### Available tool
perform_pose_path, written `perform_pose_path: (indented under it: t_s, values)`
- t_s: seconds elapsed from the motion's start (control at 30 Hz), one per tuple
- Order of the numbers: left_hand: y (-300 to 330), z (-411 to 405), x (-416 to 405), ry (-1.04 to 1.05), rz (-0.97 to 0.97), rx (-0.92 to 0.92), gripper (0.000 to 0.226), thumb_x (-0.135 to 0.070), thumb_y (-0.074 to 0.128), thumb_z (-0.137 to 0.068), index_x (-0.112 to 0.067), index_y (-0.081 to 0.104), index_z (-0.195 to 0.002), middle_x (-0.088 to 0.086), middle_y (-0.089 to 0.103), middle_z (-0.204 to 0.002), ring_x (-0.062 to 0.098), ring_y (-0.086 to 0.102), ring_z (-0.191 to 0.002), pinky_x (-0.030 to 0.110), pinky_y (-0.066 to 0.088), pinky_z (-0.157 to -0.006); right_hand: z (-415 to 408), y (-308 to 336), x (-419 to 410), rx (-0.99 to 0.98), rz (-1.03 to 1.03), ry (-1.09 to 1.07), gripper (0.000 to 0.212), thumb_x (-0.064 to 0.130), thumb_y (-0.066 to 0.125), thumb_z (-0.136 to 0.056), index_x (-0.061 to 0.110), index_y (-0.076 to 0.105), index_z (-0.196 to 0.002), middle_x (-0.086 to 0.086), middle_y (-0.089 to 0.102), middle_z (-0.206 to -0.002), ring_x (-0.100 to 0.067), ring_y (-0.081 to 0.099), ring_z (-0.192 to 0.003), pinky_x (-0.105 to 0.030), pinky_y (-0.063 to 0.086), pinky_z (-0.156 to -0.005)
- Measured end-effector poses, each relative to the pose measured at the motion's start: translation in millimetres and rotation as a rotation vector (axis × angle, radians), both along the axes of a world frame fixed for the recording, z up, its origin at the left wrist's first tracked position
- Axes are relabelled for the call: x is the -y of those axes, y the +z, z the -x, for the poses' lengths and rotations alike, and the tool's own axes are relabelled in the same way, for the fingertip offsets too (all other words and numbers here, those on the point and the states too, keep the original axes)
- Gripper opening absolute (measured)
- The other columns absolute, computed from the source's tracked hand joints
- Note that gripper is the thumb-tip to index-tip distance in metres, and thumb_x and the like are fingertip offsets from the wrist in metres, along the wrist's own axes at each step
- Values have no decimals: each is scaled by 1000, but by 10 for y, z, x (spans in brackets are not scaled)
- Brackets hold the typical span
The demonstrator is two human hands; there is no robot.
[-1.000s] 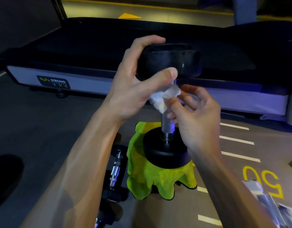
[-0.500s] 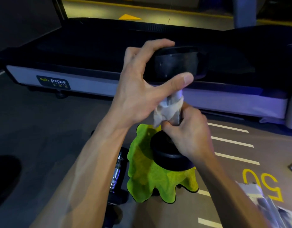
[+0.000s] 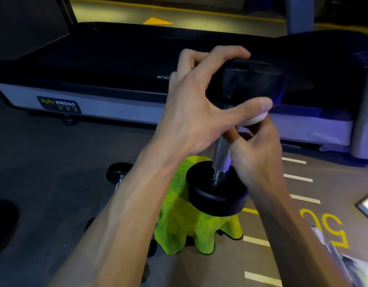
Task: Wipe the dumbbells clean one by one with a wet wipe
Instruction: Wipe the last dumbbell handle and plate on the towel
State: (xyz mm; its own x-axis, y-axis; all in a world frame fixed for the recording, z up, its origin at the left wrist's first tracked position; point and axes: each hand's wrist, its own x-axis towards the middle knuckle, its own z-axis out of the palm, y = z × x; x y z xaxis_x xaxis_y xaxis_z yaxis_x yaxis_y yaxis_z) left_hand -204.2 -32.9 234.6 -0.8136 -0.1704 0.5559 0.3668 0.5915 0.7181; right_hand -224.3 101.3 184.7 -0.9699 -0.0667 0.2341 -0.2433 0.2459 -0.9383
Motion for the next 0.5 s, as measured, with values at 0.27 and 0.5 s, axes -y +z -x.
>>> perform_pose_path:
  t_s: [0.27, 0.5]
  values:
    - [-17, 66, 76, 45, -23, 14, 67, -68, 83, -72, -47, 62, -131, -5, 47, -121, 16, 54, -123, 34, 50, -108, -3, 4, -190, -93, 202, -93, 23, 28, 79, -92, 22, 65, -110, 5, 74, -87, -20, 71, -75, -45, 62, -72]
    - [-20, 84, 106, 32, -44, 37, 66, -66, 84, -73, -47, 61, -132, -6, 44, -121, 17, 54, -123, 30, 50, -108, 271, -5, -212, 148, -92, -71, 20, 32, 73, -92, 23, 58, -102, 13, 62, -82, 8, 54, -64, -13, 38, -57]
